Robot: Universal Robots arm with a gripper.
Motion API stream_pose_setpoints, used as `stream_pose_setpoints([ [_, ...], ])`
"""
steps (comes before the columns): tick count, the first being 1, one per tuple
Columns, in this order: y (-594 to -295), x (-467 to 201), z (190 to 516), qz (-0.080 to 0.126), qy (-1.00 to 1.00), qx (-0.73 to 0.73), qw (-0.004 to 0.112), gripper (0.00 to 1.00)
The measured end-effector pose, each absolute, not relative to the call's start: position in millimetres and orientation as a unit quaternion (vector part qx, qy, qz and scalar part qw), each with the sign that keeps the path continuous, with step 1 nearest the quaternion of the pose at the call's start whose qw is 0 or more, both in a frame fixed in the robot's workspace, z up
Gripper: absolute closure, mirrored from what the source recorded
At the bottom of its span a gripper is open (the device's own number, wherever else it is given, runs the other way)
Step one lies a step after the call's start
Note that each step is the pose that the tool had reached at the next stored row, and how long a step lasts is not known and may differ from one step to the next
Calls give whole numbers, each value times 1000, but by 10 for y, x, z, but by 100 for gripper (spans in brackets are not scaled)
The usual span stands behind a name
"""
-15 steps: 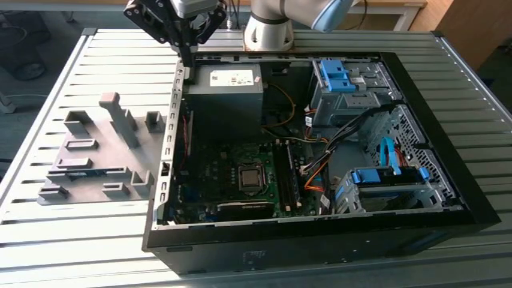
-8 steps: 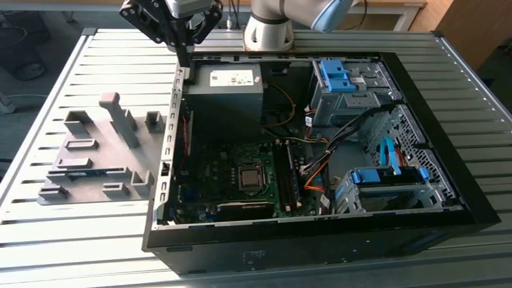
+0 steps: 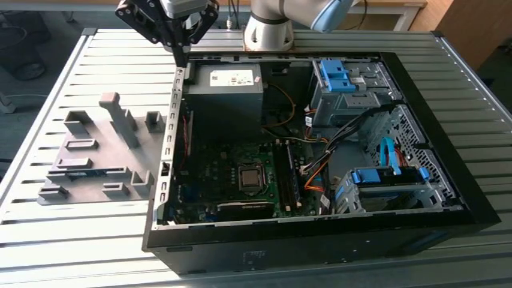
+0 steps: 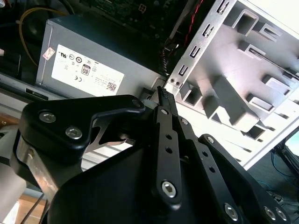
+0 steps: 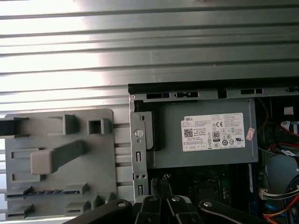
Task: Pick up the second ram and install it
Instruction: 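Reach for the second ram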
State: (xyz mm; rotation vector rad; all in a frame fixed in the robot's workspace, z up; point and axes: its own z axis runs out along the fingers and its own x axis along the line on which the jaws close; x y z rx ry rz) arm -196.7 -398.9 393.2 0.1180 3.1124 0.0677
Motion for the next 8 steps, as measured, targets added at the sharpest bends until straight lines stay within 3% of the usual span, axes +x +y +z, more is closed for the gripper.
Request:
stream_pose_setpoints([
  [8,-3989,-2016,3932,22,999,38,13,89],
])
